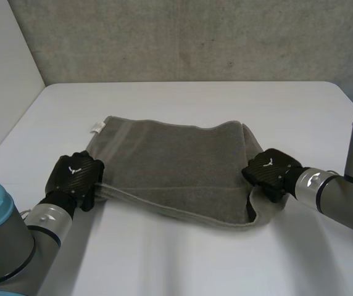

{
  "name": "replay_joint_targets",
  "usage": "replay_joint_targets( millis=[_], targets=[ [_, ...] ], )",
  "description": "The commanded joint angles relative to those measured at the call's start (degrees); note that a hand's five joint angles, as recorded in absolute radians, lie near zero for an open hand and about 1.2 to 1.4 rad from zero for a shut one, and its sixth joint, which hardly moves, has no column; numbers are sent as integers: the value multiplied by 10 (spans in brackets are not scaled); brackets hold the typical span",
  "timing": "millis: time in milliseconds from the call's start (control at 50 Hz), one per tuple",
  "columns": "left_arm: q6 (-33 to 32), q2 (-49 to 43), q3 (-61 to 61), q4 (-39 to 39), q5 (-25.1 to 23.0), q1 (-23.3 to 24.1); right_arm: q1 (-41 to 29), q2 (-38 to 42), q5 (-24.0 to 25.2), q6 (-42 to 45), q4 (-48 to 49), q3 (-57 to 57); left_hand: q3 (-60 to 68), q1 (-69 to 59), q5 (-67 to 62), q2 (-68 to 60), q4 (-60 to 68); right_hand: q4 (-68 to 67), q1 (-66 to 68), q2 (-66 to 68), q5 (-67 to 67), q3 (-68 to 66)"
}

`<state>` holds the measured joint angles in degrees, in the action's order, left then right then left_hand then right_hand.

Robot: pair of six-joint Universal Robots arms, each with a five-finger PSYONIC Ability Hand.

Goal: Fold the towel.

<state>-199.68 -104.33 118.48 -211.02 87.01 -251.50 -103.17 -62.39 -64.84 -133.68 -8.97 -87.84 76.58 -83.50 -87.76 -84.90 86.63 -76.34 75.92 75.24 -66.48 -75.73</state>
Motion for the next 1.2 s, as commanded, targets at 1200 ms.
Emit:
replay_joint_targets(
  millis=[1200],
  targets=[
    [-53,-35,-42,132,-1,-54,134,-99,-49,-293,227,-152,-324,393,536,407,-424,-37,41,48,-35,-43]
  ],
)
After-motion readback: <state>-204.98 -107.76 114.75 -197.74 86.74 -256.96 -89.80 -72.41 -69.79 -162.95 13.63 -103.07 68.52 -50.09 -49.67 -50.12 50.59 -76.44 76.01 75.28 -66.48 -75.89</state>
